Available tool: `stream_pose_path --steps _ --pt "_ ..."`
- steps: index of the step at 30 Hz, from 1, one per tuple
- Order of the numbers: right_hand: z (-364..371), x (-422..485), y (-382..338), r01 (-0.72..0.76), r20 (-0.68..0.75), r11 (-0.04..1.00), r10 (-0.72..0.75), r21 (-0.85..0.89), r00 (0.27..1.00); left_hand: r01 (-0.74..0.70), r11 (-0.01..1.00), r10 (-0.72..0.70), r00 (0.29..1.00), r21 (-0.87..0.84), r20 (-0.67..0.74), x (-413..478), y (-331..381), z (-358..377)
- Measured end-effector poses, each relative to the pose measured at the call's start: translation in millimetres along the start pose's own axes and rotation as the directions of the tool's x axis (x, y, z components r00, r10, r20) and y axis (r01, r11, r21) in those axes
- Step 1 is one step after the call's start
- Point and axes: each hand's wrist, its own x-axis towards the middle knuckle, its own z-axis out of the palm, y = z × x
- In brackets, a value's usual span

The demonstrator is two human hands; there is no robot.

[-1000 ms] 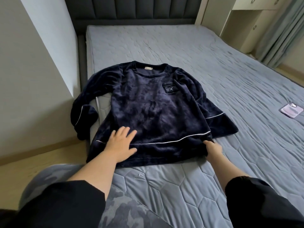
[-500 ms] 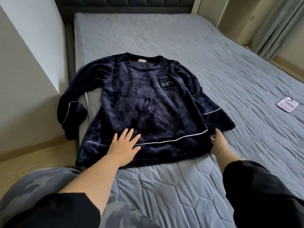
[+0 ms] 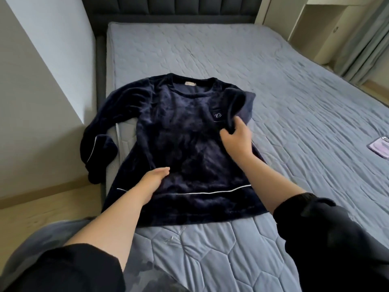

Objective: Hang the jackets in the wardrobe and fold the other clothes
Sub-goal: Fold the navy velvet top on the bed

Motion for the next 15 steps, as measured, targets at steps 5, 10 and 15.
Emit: stream_pose_path --steps 5,10,15 --pt "43 -37 -16 0.037 0.763 0.990 0.084 -0.139 0.640 0.155 0.793 -0.163 0.986 -0.589 0.038 4 12 -35" --pt "62 -52 15 -0.267 0.498 0.948 0.319 -0.176 0.806 0.100 0.902 -0.143 0.987 -0.419 -0.073 -1 10 -20" --pt "69 -56 25 -0.703 0.565 0.699 0.529 0.132 0.633 0.112 0.847 -0.144 0.989 -0.520 -0.020 -9 20 -24"
